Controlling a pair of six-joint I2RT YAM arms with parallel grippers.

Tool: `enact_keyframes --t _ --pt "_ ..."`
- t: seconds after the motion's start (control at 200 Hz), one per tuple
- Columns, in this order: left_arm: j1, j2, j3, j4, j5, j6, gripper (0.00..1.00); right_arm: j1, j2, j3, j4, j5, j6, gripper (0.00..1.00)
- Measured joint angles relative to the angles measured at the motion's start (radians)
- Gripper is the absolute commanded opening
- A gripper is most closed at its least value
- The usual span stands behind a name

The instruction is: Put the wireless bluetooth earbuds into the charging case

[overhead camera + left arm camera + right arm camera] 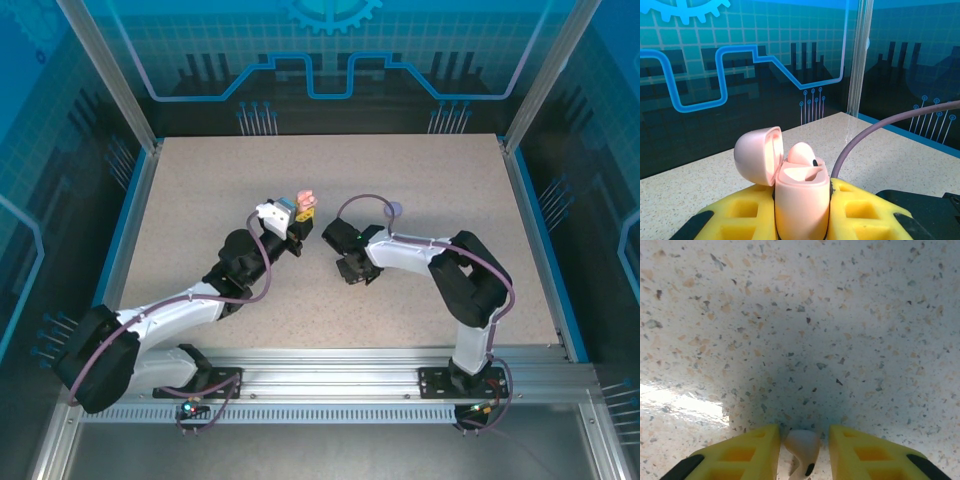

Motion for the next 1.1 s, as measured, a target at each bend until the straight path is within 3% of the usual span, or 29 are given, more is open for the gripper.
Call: enact_keyframes --t 0.605,0.885,1.1 --pt "0.0 0.0 0.0 0.023 0.0 0.0 0.0 -0.001 0.032 0.045 -0.057 -0.019 0.145 0.26" --pt "0.0 0.0 0.0 0.023 0.0 0.0 0.0 -0.002 0.027 0.045 -0.058 -0.019 0.147 0.09" --pt "0.0 0.0 0.0 0.023 0.0 0.003 0.0 -0.014 -0.002 0.023 -0.058 -0.034 0.139 0.08"
